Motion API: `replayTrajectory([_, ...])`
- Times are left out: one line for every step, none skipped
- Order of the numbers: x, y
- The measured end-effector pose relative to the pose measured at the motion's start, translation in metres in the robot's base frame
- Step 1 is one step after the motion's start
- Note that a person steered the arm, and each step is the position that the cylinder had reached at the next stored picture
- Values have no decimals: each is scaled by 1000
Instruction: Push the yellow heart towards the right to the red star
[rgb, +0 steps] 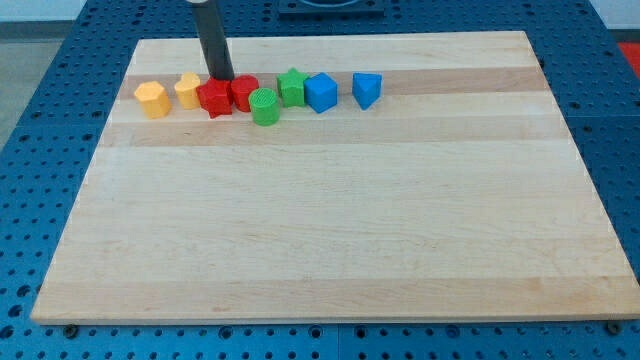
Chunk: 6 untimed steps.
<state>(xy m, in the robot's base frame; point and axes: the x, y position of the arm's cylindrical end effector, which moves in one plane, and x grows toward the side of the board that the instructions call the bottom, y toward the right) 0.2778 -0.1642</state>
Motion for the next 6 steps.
replayTrajectory([-17,-22])
replayTrajectory([-15,-37])
replayTrajectory([5,-40])
replayTrajectory([16,-40])
replayTrajectory([17,-54])
replayTrajectory([15,-81])
